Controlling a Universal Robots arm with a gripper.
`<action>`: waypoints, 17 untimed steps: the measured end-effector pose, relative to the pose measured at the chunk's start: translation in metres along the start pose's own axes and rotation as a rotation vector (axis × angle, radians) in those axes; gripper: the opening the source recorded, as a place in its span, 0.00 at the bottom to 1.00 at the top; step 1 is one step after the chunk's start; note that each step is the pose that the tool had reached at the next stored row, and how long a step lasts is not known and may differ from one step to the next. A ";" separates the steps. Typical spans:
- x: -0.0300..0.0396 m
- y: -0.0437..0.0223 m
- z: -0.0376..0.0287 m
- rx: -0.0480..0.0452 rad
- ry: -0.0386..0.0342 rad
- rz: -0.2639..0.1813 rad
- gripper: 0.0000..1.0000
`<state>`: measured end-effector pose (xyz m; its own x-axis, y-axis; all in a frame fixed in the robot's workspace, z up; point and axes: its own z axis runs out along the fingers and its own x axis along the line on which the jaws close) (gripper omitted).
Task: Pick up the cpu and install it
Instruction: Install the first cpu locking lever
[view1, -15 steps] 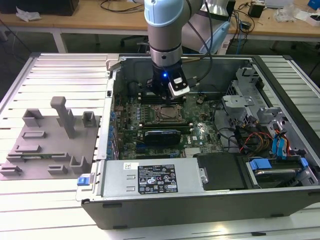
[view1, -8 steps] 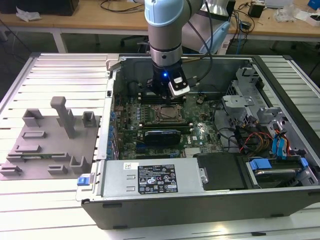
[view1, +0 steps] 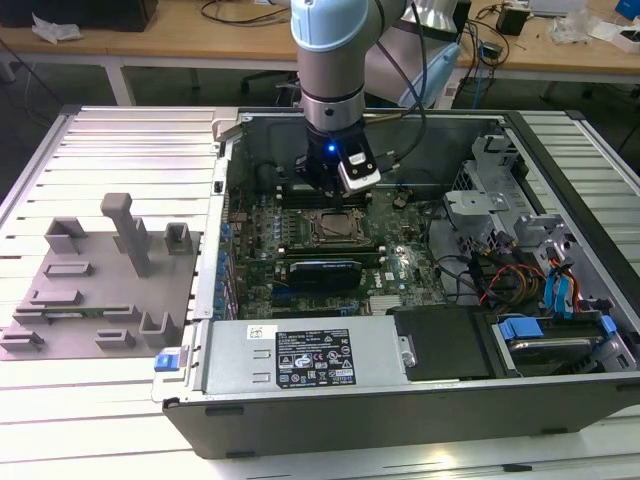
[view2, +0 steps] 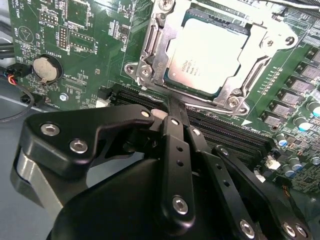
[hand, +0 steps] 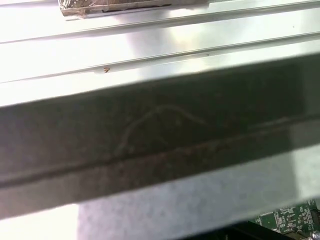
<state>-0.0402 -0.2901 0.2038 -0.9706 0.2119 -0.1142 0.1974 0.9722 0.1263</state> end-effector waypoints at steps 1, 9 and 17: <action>0.0000 0.0000 0.0000 -0.0001 -0.0001 0.000 0.11; 0.0000 0.0001 0.0001 0.0048 -0.0054 0.042 0.11; -0.0003 0.0011 0.0016 0.0074 -0.0061 0.043 0.11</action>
<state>-0.0395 -0.2890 0.2024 -0.9603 0.2543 -0.1148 0.2402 0.9628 0.1239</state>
